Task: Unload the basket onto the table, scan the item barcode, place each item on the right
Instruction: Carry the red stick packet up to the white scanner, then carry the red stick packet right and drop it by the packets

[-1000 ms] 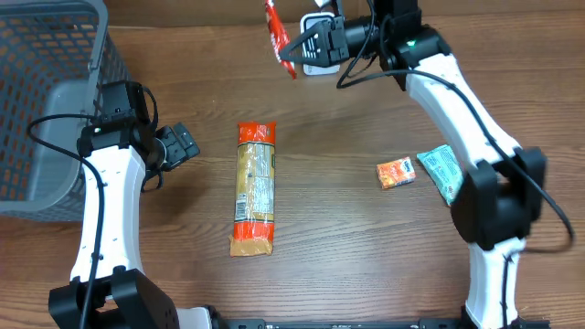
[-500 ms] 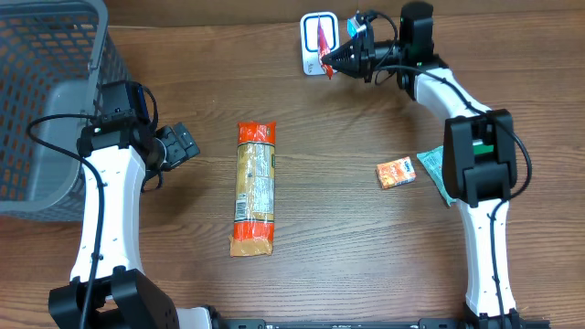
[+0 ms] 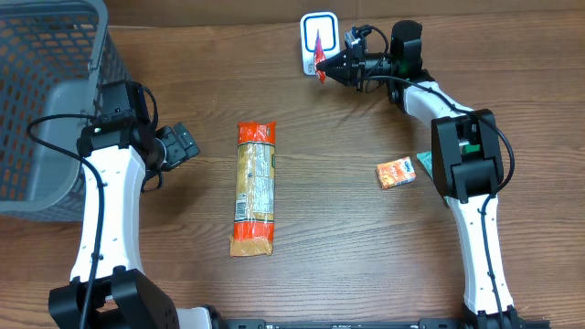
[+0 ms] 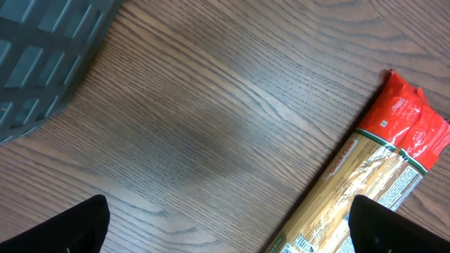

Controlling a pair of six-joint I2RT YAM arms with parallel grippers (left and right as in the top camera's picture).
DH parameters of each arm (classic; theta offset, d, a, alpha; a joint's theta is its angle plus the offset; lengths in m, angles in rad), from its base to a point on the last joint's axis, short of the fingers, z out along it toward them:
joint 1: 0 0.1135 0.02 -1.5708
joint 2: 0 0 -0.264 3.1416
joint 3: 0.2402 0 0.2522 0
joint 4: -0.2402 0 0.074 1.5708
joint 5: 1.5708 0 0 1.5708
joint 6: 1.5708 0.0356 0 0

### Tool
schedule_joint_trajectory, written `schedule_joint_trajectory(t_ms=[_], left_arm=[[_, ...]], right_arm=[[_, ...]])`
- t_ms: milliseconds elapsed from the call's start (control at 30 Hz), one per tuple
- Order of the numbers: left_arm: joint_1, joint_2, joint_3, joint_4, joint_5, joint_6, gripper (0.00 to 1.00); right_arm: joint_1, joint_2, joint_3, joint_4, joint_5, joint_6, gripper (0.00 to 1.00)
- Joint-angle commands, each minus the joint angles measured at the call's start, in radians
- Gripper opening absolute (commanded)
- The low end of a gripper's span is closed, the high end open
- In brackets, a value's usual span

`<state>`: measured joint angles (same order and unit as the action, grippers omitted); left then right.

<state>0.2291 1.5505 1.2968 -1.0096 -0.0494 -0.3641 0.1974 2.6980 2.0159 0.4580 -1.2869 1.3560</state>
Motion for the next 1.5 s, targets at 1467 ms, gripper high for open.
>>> schedule_joint_trajectory(t_ms=[1467], left_arm=[[0.000, -0.001, 0.001, 0.000, -0.006, -0.006, 1.00]], right_arm=[[0.016, -0.539, 0.006, -0.851, 0.243, -0.591, 0.04]])
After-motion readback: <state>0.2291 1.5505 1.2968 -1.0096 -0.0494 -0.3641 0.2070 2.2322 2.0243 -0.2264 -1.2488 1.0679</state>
